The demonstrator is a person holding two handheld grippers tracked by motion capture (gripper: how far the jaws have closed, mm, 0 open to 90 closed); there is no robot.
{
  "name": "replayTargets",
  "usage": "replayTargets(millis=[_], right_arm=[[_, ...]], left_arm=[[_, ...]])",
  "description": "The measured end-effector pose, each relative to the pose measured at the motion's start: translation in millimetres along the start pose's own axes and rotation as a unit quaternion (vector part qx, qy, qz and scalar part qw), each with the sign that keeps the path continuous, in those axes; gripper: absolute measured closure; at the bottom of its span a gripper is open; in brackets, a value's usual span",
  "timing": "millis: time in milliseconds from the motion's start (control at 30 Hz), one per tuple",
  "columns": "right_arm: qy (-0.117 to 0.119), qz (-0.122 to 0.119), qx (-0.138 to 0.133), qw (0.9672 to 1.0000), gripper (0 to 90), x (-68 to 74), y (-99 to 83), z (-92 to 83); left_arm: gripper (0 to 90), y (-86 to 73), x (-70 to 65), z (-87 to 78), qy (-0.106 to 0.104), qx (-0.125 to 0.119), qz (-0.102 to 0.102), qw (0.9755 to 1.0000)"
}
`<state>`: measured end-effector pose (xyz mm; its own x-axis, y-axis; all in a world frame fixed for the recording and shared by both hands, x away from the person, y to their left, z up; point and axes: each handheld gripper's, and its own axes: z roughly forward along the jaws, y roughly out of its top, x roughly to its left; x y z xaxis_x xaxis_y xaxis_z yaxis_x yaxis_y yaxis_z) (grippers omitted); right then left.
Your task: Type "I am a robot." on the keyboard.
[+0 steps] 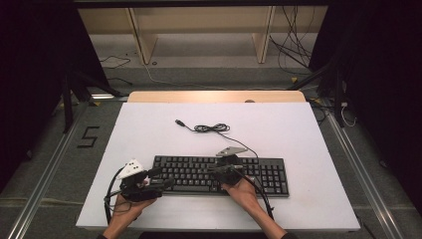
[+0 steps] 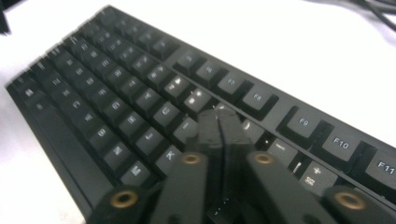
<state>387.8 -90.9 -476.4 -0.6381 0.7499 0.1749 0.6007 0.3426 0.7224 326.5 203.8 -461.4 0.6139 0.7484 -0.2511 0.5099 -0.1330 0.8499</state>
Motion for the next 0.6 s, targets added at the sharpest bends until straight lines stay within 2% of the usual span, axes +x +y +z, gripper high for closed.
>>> replayTargets(millis=[167,300,433,600], right_arm=[[0.012,0.01,-0.016,0.9998,77.8,0.9,0.4,-6.5],[0.027,0.005,-0.034,0.999,66.0,4.0,1.0,-13.8],[0.043,-0.002,-0.046,0.998,57.8,8.2,0.7,-20.9],[0.055,-0.006,-0.05,0.9972,51.4,12.4,0.6,-24.2]], left_arm=[[29.1,-0.3,0.5,-0.5,0.002,-0.003,0.0,1.0],[29.1,-0.6,0.6,-1.0,0.004,-0.005,0.0,1.0],[29.1,-0.7,1.4,-1.3,0.006,-0.005,0.0,1.0],[29.1,-0.9,1.4,-1.3,0.008,-0.004,0.001,1.0]])
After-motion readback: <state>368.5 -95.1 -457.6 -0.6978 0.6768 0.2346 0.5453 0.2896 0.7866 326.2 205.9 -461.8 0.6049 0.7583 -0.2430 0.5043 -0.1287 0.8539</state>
